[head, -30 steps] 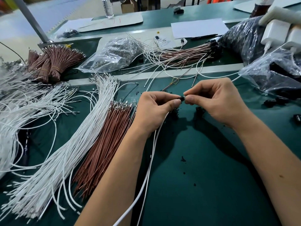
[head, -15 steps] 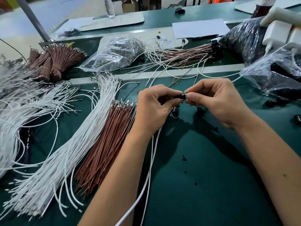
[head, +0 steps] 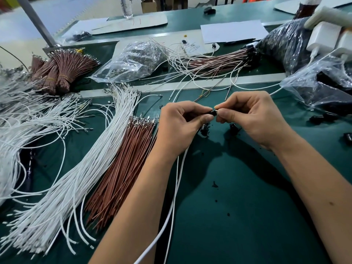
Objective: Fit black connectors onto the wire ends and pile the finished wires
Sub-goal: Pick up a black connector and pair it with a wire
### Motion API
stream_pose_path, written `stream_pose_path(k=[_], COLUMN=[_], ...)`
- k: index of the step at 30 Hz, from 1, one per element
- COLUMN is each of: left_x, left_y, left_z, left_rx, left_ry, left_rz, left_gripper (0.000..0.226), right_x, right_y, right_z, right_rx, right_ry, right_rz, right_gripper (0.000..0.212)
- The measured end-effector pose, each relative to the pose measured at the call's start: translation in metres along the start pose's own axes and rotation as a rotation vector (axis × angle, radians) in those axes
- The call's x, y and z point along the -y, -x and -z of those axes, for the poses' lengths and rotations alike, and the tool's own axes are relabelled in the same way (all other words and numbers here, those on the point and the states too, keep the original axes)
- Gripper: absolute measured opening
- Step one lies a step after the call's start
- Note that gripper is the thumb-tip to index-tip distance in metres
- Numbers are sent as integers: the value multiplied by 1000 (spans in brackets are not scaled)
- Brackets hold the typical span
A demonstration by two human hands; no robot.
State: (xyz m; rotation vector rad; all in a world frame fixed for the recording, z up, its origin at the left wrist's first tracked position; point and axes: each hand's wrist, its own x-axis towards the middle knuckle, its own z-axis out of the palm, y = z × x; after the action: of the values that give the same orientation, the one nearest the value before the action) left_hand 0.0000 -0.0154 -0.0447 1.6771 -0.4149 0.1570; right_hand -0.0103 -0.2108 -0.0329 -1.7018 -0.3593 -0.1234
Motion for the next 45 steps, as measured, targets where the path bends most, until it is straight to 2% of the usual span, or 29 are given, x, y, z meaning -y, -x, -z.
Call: stream_pose_path(k=[8,15,19,24,28,39,45], left_x=[0,-1,2,3,4,0,-2], left_y=[1,1,1,1,2,7,6], left_z=[-3,-11,-11,-11,-12,-17,-20], left_rx=[-6,-12,-13,-45,-58,-104,-115], left_ry=[-18,28,3,106,157,327,372], left_rz=[-40,69,122,144,151,85,96], left_gripper=[17,15,15,15,14,15,12], right_x=[-3,-3,-6,-9,-12,-9,-8], right_y=[0,-2,-4,-6,-5,-2,-1], right_z=[-3,2,-2,-5,-6,-17,-17], right_rx=[-8,-86,-126,-187,-164,-183,-193], right_ry=[-103,-198,-127,-61,-42,-259,-333], right_rz=[-15,-106,-127,-121,-112,-28,-23], right_gripper=[11,16,4,7,11,8,17])
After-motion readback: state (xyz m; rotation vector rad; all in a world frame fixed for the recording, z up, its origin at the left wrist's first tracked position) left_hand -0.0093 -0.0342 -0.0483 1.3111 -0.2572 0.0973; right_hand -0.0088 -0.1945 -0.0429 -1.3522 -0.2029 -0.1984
